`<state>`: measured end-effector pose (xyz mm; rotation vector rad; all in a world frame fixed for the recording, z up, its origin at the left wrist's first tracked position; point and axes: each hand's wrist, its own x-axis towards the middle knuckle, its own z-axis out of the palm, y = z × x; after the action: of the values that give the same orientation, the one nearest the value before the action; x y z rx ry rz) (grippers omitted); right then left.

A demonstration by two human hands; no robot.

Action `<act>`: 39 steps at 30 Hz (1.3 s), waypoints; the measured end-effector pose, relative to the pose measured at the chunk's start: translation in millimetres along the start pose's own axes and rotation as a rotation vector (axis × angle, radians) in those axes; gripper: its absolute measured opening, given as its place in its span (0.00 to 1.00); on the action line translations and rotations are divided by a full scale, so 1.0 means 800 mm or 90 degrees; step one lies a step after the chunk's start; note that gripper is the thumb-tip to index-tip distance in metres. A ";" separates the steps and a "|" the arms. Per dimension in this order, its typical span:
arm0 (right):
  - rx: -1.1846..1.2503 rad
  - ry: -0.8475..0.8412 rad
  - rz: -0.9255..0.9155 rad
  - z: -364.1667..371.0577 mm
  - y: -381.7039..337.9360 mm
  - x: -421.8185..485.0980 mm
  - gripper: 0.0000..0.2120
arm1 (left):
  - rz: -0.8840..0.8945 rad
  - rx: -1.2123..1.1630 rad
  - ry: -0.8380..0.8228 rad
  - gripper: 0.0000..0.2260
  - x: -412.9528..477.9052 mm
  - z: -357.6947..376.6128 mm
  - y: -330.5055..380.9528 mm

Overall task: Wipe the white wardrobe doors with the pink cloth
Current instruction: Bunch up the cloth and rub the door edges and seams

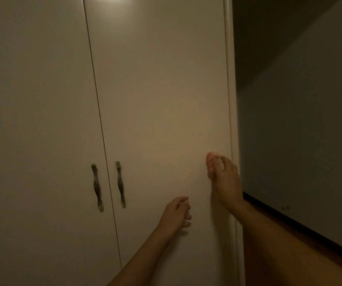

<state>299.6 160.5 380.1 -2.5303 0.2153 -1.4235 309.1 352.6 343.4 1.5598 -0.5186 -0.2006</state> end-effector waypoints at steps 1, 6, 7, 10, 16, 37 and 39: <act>-0.005 0.028 0.014 -0.004 0.001 0.017 0.26 | 0.009 -0.004 0.004 0.07 0.000 -0.004 0.005; -0.058 0.036 0.050 -0.028 -0.058 0.075 0.34 | 0.043 0.020 0.030 0.06 -0.010 -0.029 0.017; -0.059 0.036 0.038 -0.029 -0.073 0.078 0.34 | 0.046 0.021 0.037 0.07 -0.012 -0.034 0.018; -0.077 0.028 -0.050 -0.019 -0.118 0.080 0.28 | 0.048 0.029 0.076 0.08 -0.019 -0.054 0.018; -0.090 -0.011 -0.248 0.040 -0.156 0.002 0.22 | 0.068 0.033 0.176 0.11 -0.035 -0.083 0.010; -0.051 -0.073 -0.176 -0.027 -0.067 0.017 0.25 | 0.084 0.072 0.205 0.10 -0.066 -0.115 0.024; -0.069 -0.017 -0.181 -0.032 -0.091 0.052 0.29 | 0.089 0.068 0.206 0.11 -0.066 -0.121 0.034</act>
<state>300.0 217.7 446.8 -2.7542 -0.0792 -1.5116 299.5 463.3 366.5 1.6139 -0.3851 0.1886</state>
